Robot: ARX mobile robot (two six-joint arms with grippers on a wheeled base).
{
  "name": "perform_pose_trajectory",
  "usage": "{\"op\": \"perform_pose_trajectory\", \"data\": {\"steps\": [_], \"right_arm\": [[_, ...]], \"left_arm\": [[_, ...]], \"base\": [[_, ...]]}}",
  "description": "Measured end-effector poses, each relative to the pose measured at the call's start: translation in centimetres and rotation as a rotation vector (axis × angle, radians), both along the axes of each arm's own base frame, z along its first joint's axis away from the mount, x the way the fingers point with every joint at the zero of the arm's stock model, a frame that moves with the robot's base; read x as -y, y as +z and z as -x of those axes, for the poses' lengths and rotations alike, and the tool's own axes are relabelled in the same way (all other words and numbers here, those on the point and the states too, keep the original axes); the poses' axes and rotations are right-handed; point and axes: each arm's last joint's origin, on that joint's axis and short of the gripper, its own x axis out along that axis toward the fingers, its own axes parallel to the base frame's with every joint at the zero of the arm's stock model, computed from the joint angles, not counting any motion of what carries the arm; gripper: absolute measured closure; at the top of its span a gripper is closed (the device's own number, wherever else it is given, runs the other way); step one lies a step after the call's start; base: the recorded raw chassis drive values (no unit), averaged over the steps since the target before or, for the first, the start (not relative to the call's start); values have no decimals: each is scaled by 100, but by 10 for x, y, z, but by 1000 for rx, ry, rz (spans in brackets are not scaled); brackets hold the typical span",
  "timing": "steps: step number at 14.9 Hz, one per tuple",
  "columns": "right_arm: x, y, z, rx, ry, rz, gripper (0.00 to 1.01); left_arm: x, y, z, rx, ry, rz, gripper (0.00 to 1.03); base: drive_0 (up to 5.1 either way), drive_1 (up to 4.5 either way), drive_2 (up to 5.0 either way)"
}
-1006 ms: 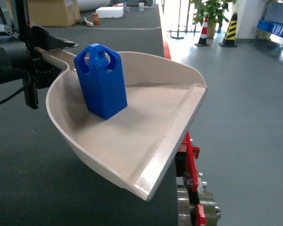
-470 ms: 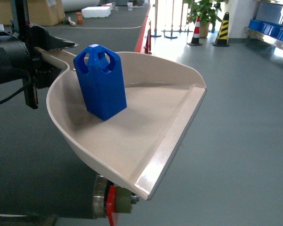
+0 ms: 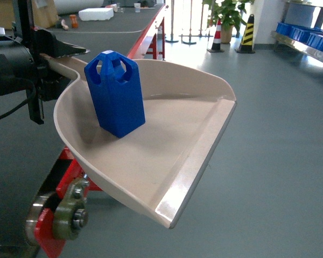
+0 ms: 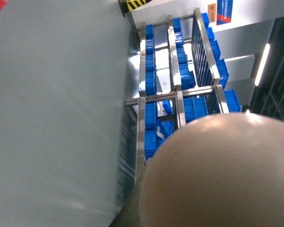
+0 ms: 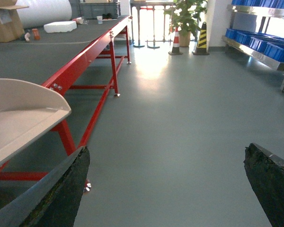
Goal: Place part in tray to right shelf
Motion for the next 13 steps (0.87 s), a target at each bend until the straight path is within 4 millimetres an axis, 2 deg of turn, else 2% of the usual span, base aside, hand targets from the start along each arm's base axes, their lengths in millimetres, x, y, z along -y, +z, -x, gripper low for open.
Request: {"op": "perform_pose_trajectory", "data": {"steps": [13], "right_arm": [[0, 0, 0, 0, 1, 0, 3]], "left_arm": [[1, 0, 0, 0, -4, 0, 88]], "base": [[508, -237, -237]]}}
